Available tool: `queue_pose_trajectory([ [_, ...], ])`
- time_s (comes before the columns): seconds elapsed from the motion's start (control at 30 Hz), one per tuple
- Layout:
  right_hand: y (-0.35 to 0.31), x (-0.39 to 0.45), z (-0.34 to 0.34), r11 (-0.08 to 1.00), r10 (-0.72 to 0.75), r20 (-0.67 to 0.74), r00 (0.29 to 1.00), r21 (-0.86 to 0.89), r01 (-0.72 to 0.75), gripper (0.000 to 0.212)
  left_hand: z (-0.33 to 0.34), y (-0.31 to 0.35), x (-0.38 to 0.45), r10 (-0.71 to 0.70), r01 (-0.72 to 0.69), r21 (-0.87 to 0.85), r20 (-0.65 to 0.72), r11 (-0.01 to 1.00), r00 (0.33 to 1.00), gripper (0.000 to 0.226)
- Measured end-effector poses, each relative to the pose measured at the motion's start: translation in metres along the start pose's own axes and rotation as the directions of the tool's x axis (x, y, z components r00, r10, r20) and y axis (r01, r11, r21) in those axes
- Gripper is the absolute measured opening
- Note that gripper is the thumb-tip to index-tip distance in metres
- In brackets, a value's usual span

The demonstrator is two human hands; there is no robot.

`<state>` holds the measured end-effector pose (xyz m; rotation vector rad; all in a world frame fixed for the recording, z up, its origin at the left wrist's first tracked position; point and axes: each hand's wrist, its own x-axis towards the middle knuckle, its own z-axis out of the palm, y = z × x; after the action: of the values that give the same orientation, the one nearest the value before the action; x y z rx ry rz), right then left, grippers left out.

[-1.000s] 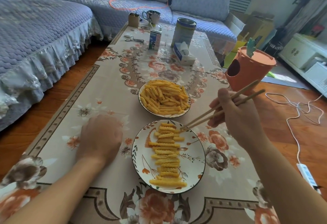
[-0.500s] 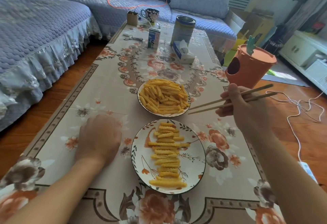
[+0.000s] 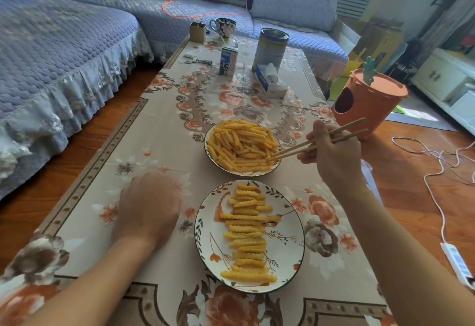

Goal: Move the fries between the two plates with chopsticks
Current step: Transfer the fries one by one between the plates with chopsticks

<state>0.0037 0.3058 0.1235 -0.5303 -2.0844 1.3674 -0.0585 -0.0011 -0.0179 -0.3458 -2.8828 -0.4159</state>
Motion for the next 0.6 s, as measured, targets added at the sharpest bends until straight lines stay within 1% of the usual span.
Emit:
queue_pose_trajectory([
  [0.07,-0.009,-0.002,-0.011,0.999,0.017,-0.001,1.0,0.036,-0.017,0.038,-0.001,0.001,0.0,-0.002,0.002,-0.008,0.006,1.0,1.0,0.037],
  [0.1,-0.015,-0.004,-0.018,0.998,0.035,0.026,0.999,0.048,-0.036,0.04,-0.001,0.001,0.0,-0.003,0.003,-0.011,0.009,1.0,1.0,0.037],
  [0.17,-0.027,-0.012,-0.031,0.997,0.064,0.124,0.99,0.034,-0.069,0.043,-0.002,0.001,-0.001,-0.002,0.002,-0.011,0.012,1.0,1.0,0.038],
  [0.23,-0.033,-0.023,-0.041,0.996,0.074,0.224,0.972,-0.066,-0.06,0.043,-0.003,0.001,-0.001,-0.001,0.001,-0.006,0.015,1.0,1.0,0.038],
  [0.3,-0.03,-0.036,-0.047,0.981,0.061,0.262,0.963,-0.195,-0.009,0.04,-0.003,0.002,-0.001,-0.003,0.003,-0.005,0.015,1.0,1.0,0.038],
  [0.37,-0.022,-0.046,-0.048,0.965,0.054,0.269,0.962,-0.262,0.019,0.036,-0.003,0.002,-0.002,-0.003,0.004,-0.01,0.013,1.0,1.0,0.038],
  [0.5,-0.019,-0.054,-0.047,0.973,0.039,0.271,0.962,-0.228,0.024,0.029,-0.003,0.002,-0.002,-0.005,0.005,-0.016,0.012,1.0,1.0,0.04],
  [0.6,-0.025,-0.046,-0.053,0.984,-0.032,0.179,0.983,-0.166,0.062,0.029,-0.002,0.002,-0.001,-0.004,0.005,-0.018,0.014,1.0,1.0,0.04],
])
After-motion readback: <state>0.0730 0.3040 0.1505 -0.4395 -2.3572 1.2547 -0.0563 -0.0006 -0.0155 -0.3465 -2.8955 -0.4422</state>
